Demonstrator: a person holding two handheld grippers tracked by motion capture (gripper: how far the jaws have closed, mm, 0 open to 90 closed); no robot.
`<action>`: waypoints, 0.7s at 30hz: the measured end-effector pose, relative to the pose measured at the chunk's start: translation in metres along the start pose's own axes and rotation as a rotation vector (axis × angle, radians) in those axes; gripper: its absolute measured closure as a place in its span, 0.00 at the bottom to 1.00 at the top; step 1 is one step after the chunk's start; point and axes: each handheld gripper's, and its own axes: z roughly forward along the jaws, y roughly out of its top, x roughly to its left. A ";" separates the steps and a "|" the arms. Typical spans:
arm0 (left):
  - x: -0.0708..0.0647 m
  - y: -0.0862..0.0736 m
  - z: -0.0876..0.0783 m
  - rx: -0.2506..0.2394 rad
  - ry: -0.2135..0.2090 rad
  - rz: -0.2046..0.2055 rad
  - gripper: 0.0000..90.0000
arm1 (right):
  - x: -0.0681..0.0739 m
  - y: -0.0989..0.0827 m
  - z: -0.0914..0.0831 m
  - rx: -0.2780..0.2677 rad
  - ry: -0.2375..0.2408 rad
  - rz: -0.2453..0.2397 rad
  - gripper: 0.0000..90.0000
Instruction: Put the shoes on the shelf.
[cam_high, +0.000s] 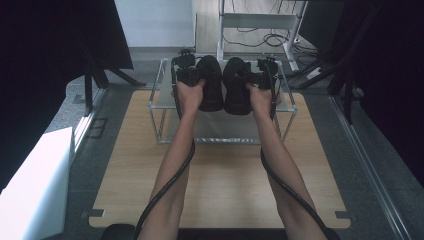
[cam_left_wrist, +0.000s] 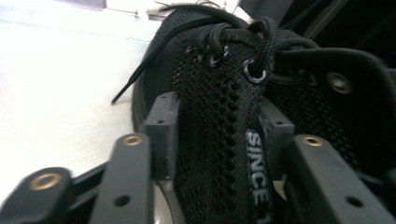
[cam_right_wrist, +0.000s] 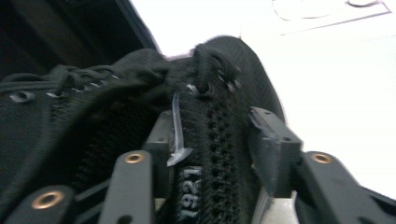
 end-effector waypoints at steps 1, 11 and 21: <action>0.002 -0.001 0.000 -0.014 -0.031 -0.006 0.58 | -0.002 0.001 0.000 -0.003 0.029 0.008 0.56; 0.013 -0.006 -0.013 -0.051 -0.174 -0.007 0.46 | -0.015 0.002 -0.006 -0.035 0.203 0.050 0.42; 0.025 -0.019 -0.054 -0.127 -0.291 0.003 0.60 | -0.031 0.002 -0.049 -0.108 0.378 0.092 0.53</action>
